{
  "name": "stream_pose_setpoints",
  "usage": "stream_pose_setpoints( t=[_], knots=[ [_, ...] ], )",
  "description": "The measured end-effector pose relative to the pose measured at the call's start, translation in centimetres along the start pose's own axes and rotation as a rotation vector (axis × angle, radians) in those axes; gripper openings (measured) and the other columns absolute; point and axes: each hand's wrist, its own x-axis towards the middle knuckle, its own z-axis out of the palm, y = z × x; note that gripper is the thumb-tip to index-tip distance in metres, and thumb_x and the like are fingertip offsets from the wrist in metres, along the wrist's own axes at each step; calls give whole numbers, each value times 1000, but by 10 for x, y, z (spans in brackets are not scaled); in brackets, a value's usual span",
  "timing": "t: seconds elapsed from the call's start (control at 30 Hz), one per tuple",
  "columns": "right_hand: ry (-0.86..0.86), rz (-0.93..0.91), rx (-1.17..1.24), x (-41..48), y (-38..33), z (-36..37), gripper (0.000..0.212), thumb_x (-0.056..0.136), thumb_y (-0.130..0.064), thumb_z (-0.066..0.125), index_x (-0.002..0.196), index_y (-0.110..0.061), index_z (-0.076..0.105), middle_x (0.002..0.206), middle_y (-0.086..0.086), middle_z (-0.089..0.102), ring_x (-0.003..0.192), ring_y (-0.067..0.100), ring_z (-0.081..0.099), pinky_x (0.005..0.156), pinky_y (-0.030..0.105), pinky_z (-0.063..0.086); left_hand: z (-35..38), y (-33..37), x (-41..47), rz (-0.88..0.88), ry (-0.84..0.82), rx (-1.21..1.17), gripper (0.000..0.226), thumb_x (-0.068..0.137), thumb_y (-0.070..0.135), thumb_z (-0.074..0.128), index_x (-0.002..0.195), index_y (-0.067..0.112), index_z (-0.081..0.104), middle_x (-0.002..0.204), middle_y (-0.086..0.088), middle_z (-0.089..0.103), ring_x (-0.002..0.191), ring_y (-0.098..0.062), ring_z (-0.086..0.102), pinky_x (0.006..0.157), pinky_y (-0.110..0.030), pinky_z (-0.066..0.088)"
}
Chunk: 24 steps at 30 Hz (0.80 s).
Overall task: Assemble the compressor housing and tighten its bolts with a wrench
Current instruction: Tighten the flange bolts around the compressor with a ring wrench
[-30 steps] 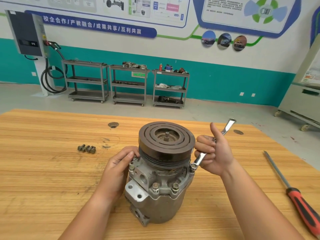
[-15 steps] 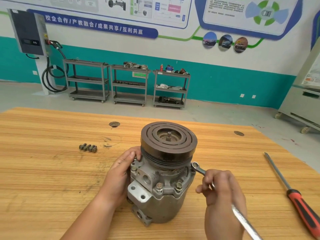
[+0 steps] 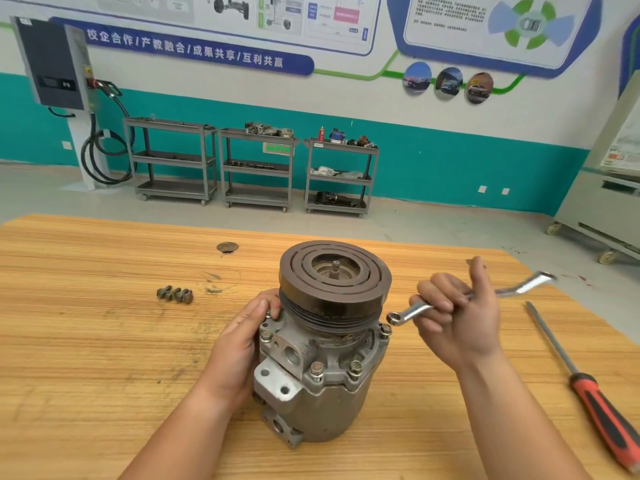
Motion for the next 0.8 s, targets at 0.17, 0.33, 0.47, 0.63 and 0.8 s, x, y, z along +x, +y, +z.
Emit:
stream_pose_setpoints(
  t=[0.17, 0.33, 0.47, 0.63, 0.8],
  knots=[
    [-143, 251, 57, 31, 6, -16, 62, 87, -58, 31, 39, -20, 43, 39, -7, 40, 38, 5, 16, 25, 13, 25, -2, -1, 1, -19, 16, 6, 20, 84, 21, 43, 91, 4, 50, 83, -9, 73, 73, -19, 71, 59, -27, 58],
    [-166, 367, 50, 40, 8, -18, 55, 88, -53, 34, 41, -23, 32, 37, -8, 37, 35, 4, 17, 25, 13, 22, -2, -1, 0, -18, 14, 0, 20, 85, 21, 43, 91, 3, 50, 83, -8, 73, 72, -19, 71, 59, -27, 58],
    [-212, 384, 48, 37, 7, -15, 52, 82, -49, 56, 46, -26, 28, 41, -9, 23, 36, 4, 15, 26, 13, 18, -3, -2, 0, -4, 43, 45, 22, 84, 22, 45, 91, 2, 51, 83, -8, 73, 72, -20, 71, 58, -27, 57],
    [-417, 467, 323, 29, 7, -30, 41, 87, -24, 59, 54, -19, 35, 51, -2, 31, 38, 6, 16, 33, 18, 21, -3, -3, -1, 18, 80, 80, 23, 83, 24, 48, 89, 4, 55, 83, -6, 74, 72, -18, 72, 56, -26, 57],
    [-242, 469, 70, 40, 6, -18, 48, 78, -35, 68, 44, -21, 36, 45, -9, 25, 36, 4, 17, 28, 15, 18, -2, -4, -3, 38, 96, 68, 20, 82, 25, 49, 87, 7, 56, 81, -4, 74, 70, -16, 71, 55, -25, 56]
  ],
)
